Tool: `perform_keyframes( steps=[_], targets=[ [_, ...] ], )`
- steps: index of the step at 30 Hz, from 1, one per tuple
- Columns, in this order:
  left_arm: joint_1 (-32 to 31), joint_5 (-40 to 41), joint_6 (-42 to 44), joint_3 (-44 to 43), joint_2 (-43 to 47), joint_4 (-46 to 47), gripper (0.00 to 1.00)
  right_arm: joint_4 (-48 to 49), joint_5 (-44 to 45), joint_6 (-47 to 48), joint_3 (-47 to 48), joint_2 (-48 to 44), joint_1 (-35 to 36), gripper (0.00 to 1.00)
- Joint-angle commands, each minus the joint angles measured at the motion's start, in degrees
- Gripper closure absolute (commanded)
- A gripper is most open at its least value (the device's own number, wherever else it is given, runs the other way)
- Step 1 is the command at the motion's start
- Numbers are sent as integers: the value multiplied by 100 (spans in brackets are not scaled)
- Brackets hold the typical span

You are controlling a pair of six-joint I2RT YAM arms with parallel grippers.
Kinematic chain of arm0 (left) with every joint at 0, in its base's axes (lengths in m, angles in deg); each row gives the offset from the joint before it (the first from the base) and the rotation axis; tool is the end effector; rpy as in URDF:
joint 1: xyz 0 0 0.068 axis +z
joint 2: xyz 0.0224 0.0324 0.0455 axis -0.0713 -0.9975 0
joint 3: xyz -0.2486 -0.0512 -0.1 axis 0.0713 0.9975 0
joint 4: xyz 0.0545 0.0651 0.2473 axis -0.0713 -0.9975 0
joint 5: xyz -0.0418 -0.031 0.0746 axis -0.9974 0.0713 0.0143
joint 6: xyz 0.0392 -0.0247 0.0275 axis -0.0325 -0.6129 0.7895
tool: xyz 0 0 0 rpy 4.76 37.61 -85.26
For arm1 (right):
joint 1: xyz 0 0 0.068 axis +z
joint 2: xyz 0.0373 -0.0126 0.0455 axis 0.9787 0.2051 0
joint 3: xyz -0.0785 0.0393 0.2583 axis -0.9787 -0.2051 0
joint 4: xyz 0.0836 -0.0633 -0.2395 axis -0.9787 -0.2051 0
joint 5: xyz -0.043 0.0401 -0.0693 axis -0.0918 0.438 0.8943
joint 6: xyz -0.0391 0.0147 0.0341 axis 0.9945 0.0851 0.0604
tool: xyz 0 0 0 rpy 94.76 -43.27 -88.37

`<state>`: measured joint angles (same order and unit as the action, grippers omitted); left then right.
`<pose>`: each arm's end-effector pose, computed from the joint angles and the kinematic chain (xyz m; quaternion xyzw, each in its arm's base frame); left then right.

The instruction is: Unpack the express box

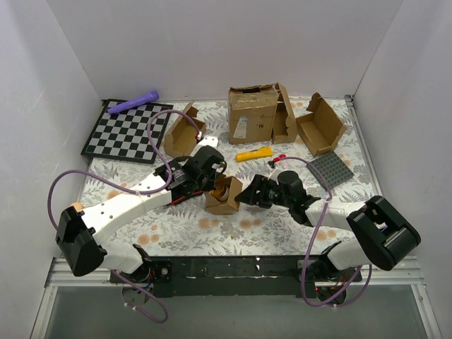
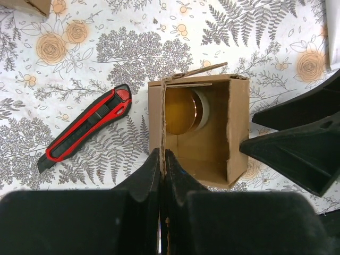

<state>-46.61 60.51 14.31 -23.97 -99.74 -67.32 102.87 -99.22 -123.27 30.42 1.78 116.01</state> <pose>0.1866 -0.2062 0.2975 -0.2020 0.9122 -0.1666 0.3152 0.1972 0.1665 0.1607 0.0065 0.8237 0.4729 0.3129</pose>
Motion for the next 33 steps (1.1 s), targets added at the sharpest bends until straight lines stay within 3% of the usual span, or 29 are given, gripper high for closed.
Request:
perform_keyframes(
  steps=[1, 10, 23, 33],
  targets=[
    [7, 248, 0, -285, 417, -13, 100, -172, 124, 262, -121, -172, -58, 21],
    [7, 151, -158, 145, 601, 84, 100, -224, 106, 341, -95, -259, -67, 21],
    [33, 143, -386, 805, 1744, 690, 100, -1692, 739, 1404, 196, -1551, -67, 21],
    [60, -138, -1151, 2535, 2728, 1999, 100, -2825, 1222, 2547, 740, -1947, -67, 21]
  ],
)
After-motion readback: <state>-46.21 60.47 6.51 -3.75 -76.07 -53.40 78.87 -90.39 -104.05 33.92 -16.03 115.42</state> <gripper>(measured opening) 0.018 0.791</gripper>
